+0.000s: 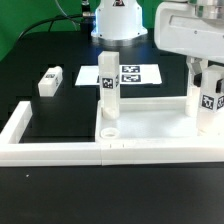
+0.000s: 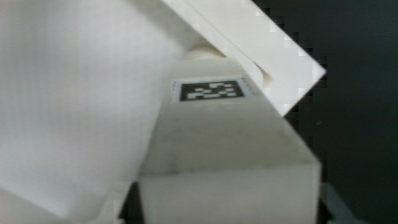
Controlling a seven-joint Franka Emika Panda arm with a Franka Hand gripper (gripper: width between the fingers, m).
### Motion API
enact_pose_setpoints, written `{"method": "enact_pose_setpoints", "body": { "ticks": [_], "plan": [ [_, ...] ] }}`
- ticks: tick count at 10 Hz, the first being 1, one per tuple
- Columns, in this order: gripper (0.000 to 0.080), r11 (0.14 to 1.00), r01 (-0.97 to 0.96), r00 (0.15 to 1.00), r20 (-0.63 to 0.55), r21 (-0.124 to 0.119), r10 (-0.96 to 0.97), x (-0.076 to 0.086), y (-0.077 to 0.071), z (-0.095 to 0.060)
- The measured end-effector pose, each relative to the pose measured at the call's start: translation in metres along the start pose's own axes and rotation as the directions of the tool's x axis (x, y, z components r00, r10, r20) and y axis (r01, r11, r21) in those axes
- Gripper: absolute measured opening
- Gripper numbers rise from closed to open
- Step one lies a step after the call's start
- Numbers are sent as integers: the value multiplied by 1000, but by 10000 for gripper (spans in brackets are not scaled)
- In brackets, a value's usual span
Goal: Assemble desk
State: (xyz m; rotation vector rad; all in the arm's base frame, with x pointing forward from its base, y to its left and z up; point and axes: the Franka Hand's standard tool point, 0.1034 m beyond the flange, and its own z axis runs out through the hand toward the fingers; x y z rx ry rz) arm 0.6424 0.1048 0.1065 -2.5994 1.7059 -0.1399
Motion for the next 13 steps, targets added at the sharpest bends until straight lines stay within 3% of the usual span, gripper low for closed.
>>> {"method": "enact_pose_setpoints", "body": {
  "ticks": [1, 3, 5, 7, 8, 9, 10, 13],
  "plan": [
    [289, 985, -171, 985, 20, 2, 171, 1, 1, 0],
    [290, 876, -483, 874, 70, 11, 481, 1, 5, 2],
    [290, 882, -472, 880, 69, 11, 470, 1, 5, 2],
    [527, 983, -184, 982, 35, 20, 183, -2, 5, 3],
    [527, 1000, 14, 999, 30, 25, -15, -9, 3, 3],
    [627, 984, 174, 984, 38, 34, -175, -16, 2, 4],
    [643, 974, 225, 973, 42, 41, -226, -23, 0, 2],
    [649, 909, 414, 909, 26, 39, -415, -18, 1, 4]
  ]
}}
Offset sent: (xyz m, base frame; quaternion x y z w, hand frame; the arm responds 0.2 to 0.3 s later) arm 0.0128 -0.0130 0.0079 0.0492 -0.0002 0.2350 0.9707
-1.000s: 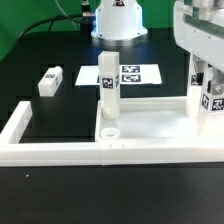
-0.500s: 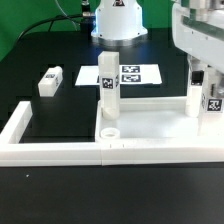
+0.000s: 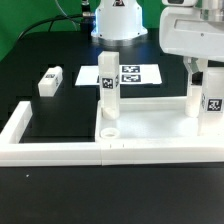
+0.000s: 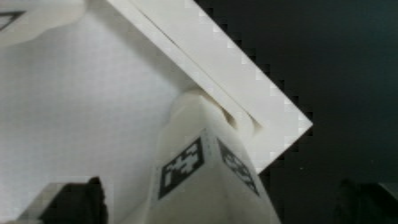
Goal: Assemble desk
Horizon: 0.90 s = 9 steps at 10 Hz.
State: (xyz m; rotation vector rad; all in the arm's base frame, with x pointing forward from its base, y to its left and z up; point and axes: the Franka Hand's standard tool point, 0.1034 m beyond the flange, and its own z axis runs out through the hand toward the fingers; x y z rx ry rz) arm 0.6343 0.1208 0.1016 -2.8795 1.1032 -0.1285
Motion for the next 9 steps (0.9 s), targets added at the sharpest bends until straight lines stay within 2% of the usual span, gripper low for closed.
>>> {"method": "enact_pose_setpoints", "body": {
  "ticks": [1, 2, 3, 4, 5, 6, 7, 8, 9],
  "plan": [
    [649, 988, 153, 988, -4, -1, -153, 5, 1, -1],
    [649, 922, 386, 922, -13, 4, -386, 18, 2, -2],
    [649, 833, 553, 833, -12, 12, -553, 23, 1, 0],
    [649, 852, 524, 852, -10, 18, -524, 23, 1, 1],
    [546, 863, 504, 864, -9, 18, -504, 23, 1, 1],
    [410, 863, 504, 864, -9, 17, -504, 23, 2, 1],
    [410, 912, 410, 912, -6, 20, -410, 23, 1, 1],
    [286, 939, 343, 939, -4, 20, -343, 23, 2, 2],
    [286, 951, 308, 952, -4, 19, -308, 23, 2, 2]
  ]
}}
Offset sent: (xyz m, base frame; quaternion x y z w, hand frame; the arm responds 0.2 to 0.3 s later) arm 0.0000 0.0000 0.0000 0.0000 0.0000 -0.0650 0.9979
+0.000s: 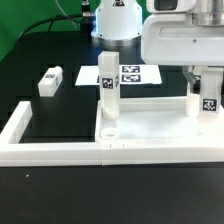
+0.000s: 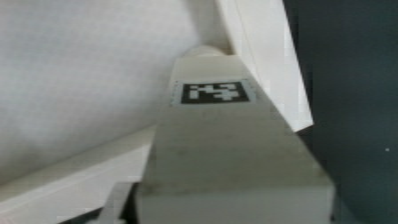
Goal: Assemble desk
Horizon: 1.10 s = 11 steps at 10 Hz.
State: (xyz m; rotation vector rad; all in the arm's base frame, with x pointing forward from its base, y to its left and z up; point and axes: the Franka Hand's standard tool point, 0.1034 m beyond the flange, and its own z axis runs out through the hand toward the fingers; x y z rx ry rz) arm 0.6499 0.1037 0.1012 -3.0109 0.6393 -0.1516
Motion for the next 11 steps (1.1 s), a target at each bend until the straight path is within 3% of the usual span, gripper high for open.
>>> {"method": "enact_pose_setpoints", "body": {
  "ticks": [2, 3, 5, 7, 8, 9, 10, 11],
  "plan": [
    [286, 971, -238, 971, -6, -13, 238, 0, 2, 1],
    [286, 911, -412, 911, -6, -23, 412, -2, 3, 0],
    [286, 658, -752, 659, 2, -21, 752, -5, 5, 1],
    [290, 333, -943, 332, 16, -17, 943, -8, 7, 0],
    [290, 285, -958, 285, 20, -21, 958, -8, 7, 1],
    [300, 287, -958, 287, 20, -20, 958, -8, 7, 1],
    [300, 356, -934, 356, 18, -23, 934, -8, 7, 1],
    [496, 546, -837, 546, 23, -31, 838, -10, 7, 1]
  ]
}}
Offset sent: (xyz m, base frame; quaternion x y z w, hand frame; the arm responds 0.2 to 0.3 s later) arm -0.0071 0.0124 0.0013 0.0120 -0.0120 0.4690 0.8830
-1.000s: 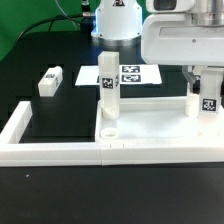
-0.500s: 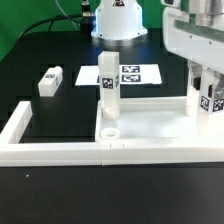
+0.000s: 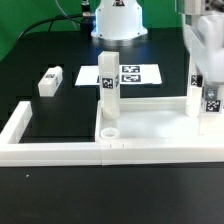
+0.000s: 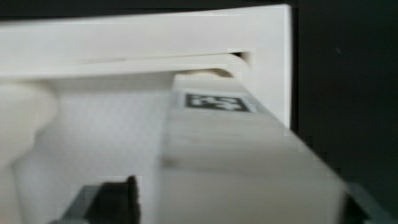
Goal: Assemble desk
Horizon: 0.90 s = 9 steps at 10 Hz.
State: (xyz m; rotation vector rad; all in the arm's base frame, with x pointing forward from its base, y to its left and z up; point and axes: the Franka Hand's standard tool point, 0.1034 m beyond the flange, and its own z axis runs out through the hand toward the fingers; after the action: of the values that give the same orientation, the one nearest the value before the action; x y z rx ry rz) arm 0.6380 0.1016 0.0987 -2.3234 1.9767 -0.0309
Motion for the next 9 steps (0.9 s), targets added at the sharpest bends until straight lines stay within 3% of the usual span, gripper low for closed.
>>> {"method": "enact_pose_setpoints", "body": {
  "ticks": [1, 2, 3, 6, 8, 9],
  "plan": [
    [496, 981, 196, 981, 7, 4, -196, -4, -2, 0],
    [614, 948, 317, 948, 8, 26, -318, -11, -5, -1],
    [642, 933, 357, 934, -5, 45, -358, -18, 0, 0],
    [649, 822, 569, 823, -21, 31, -568, -12, 2, 1],
    [649, 445, 895, 444, -30, -17, -895, -8, 4, 10],
    [649, 491, 871, 490, -30, -10, -871, -8, 4, 10]
  ]
}}
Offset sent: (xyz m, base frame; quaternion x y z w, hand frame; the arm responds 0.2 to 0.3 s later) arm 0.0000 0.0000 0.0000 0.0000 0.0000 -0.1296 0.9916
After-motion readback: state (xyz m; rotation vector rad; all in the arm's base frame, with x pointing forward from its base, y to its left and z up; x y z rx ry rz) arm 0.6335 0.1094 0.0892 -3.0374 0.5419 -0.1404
